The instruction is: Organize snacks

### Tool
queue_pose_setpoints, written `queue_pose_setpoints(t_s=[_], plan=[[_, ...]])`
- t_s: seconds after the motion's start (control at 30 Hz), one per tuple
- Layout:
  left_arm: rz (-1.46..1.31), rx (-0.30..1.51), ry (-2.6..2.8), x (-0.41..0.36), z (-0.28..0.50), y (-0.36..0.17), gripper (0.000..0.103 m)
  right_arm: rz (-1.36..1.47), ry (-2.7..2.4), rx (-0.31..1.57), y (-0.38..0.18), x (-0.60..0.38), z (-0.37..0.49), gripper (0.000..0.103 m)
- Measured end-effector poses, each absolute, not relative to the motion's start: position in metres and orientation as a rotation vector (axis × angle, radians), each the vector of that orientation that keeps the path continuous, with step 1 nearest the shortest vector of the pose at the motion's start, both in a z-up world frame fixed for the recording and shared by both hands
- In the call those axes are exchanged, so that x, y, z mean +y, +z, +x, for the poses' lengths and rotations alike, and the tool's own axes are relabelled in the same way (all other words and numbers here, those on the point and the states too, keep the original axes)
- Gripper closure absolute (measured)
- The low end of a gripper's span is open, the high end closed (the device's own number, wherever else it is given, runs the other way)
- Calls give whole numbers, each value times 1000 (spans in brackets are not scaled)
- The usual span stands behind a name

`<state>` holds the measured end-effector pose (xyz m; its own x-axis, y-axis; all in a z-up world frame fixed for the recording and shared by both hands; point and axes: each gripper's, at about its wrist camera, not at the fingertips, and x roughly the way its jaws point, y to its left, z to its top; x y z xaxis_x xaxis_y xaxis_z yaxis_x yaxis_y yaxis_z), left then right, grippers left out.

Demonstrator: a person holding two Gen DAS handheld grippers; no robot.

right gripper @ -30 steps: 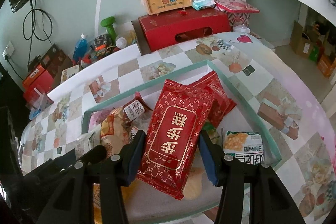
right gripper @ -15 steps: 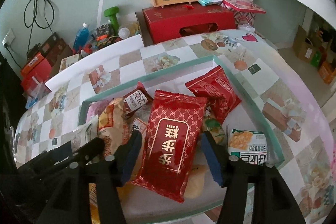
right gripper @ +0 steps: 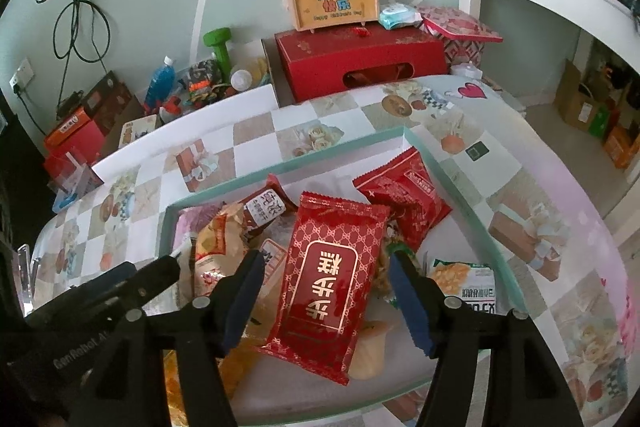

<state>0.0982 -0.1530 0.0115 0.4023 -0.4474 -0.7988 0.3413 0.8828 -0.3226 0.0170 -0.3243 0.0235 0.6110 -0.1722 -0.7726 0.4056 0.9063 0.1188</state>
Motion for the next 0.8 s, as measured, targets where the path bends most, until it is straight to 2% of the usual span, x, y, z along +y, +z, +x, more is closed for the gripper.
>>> queue_pose_setpoints(t_s=[0.1,0.2,0.23,0.27,0.33,0.53,0.8], plan=[[-121,1044,-476,-146,100,16,33,293,-339,855,23,-323,17,34],[-68,1040,-401,-140,99,19,26,298,-340,864,21,-324,19,15],[-30,1033,-354,-138,98,20,14,299,-344,865,20,-325,19,11],[-8,1026,-324,-136,98,20,9,298,-348,866,19,-326,19,9],[26,1002,-254,-129,97,23,9,300,-355,873,17,-327,20,0],[61,984,-152,-114,99,22,1,309,-362,888,12,-329,21,0],[44,1008,-121,-103,94,17,0,271,-357,897,11,-322,22,0]])
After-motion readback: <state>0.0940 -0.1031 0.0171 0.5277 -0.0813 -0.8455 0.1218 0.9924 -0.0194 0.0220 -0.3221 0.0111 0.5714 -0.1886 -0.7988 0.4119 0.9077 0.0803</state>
